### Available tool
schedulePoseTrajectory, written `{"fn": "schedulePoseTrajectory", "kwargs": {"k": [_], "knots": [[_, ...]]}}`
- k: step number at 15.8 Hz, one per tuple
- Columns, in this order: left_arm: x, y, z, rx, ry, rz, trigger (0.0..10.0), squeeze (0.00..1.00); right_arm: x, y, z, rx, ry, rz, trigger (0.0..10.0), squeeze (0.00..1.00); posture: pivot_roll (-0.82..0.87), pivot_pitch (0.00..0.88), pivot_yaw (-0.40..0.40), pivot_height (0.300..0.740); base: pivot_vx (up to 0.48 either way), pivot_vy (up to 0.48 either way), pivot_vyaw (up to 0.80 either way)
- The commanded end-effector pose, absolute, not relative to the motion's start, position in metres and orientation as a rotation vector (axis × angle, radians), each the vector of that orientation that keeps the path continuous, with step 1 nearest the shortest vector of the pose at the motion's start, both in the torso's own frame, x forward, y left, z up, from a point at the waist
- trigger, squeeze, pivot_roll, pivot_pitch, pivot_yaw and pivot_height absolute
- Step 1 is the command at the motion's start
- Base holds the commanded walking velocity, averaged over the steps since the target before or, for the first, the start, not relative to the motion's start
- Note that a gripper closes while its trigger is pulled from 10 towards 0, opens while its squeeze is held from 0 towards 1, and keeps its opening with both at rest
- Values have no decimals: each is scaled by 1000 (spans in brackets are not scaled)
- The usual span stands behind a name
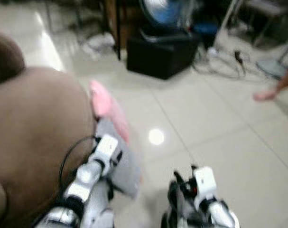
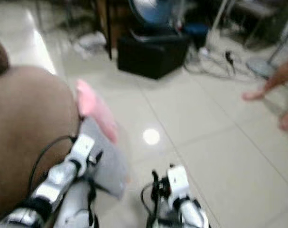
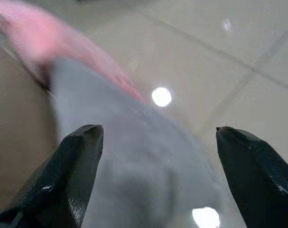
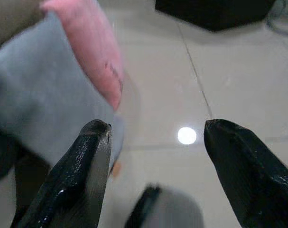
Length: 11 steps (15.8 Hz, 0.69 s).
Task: Move the pillow to the sofa from floor
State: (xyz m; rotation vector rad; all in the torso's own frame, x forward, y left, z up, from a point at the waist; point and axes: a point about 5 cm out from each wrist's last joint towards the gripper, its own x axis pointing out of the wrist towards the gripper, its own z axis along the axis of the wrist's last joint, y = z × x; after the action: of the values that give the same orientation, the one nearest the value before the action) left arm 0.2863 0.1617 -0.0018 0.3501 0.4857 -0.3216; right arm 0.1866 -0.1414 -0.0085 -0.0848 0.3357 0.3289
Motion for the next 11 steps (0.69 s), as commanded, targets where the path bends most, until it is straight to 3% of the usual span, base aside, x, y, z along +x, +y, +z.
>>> {"fn": "schedulePoseTrajectory", "kwargs": {"k": [1, 3, 5, 9, 11], "knots": [[291, 158, -3, 334, 537, -326, 10000, 0, 184, -144, -3, -99, 329, 345, 10000, 0, 26, 199, -83, 580, 0, 0, 0], [297, 162, -1, 421, 557, -288, 10000, 0, 180, -145, 1, -96, 333, 349, 10000, 0, 4, 224, -81, 580, 0, 0, 0], [306, 186, 6, 500, 564, -97, 10000, 0, 175, -142, 11, -102, 325, 379, 10000, 0, -41, 267, -79, 580, 0, 0, 0], [303, 212, 7, 605, 613, 21, 10000, 0, 167, -140, 20, -126, 344, 436, 10000, 0, -92, 323, -74, 580, 0, 0, 0], [295, 218, -1, 578, 695, 21, 10000, 0, 165, -144, 23, -132, 356, 439, 10000, 0, -101, 334, -74, 580, 0, 0, 0]]}}
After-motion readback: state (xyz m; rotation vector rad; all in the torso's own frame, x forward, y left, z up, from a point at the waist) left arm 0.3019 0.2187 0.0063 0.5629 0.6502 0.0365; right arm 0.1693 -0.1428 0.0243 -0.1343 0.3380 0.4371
